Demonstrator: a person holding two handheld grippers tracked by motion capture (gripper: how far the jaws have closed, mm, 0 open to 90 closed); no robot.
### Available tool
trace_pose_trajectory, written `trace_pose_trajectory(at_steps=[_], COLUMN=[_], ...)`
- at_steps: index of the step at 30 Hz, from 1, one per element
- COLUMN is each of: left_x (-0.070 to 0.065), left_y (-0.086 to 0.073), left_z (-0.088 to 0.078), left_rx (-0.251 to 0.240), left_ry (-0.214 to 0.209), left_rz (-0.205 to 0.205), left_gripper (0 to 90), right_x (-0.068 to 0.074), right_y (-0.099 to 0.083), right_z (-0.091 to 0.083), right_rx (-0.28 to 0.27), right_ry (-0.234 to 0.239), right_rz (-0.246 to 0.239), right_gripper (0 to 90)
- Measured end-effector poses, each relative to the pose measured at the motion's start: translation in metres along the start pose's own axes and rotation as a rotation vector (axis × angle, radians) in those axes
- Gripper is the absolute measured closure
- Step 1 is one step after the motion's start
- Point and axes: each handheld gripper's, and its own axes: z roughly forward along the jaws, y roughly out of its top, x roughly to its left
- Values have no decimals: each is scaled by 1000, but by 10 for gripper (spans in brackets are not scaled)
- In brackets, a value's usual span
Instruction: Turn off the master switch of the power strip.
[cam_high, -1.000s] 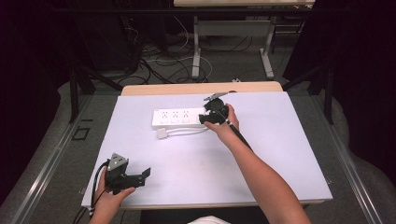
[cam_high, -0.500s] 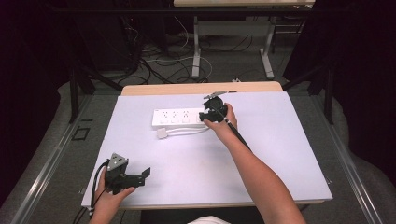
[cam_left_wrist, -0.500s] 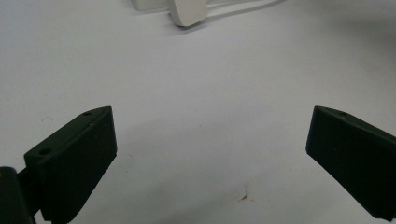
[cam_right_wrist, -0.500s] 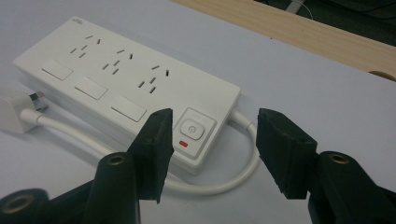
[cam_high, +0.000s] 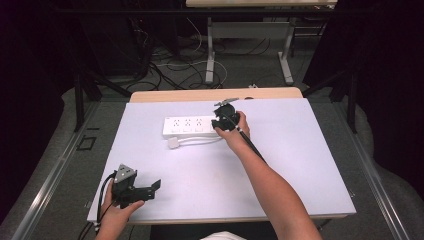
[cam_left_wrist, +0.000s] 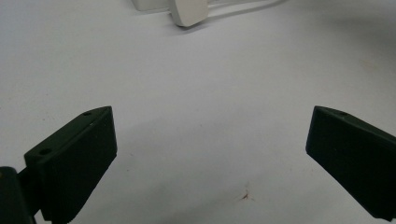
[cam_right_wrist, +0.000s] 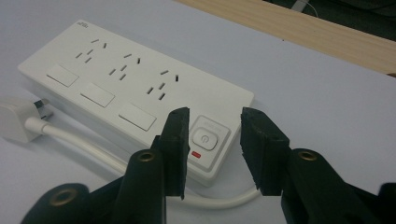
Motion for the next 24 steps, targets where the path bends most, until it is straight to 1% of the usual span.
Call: trace_pose_trajectory(at_steps=[4, 5, 7, 8, 9, 11, 12, 13, 14, 15, 18, 19, 21, 22, 24], left_x=[0, 0, 0, 0, 0, 0, 1, 1, 1, 1, 1, 1, 1, 1, 1], left_y=[0, 0, 0, 0, 0, 0, 0, 0, 0, -1, -1, -1, -1, -1, -2], left_z=[0, 0, 0, -1, -1, -1, -1, -2, -2, -2, -2, -2, -2, -2, -2], left_rx=[-5, -4, -7, -5, -6, -6, -5, -2, -4, -6, -9, -5, -6, -6, -12], left_ry=[-1, -1, 0, -1, -2, -2, -2, -1, -1, -3, 0, -1, 0, -2, 5], left_rz=[0, -3, -4, -4, -4, -4, -3, 1, 0, -6, -6, -6, -6, -13, -8], left_gripper=[21, 21, 21, 21, 21, 21, 21, 21, 21, 21, 21, 21, 21, 21, 21], right_x=[2, 3, 4, 5, 5, 5, 6, 6, 6, 6, 6, 6, 6, 7, 5], right_y=[2, 3, 3, 4, 5, 5, 5, 5, 6, 6, 5, 5, 5, 5, 4], right_z=[3, 3, 5, 6, 7, 7, 9, 9, 10, 11, 14, 14, 16, 17, 19], right_rx=[11, 15, 6, 17, 17, 21, 28, 28, 29, 33, 28, 40, 45, 47, 48], right_ry=[12, 14, 20, 23, 25, 25, 25, 25, 28, 28, 32, 31, 31, 31, 32], right_rz=[-5, 0, -2, -10, -8, -15, -22, -22, -20, -19, -24, -23, -17, -9, -17], right_gripper=[732, 751, 767, 798, 818, 832, 873, 873, 891, 900, 900, 900, 900, 900, 900])
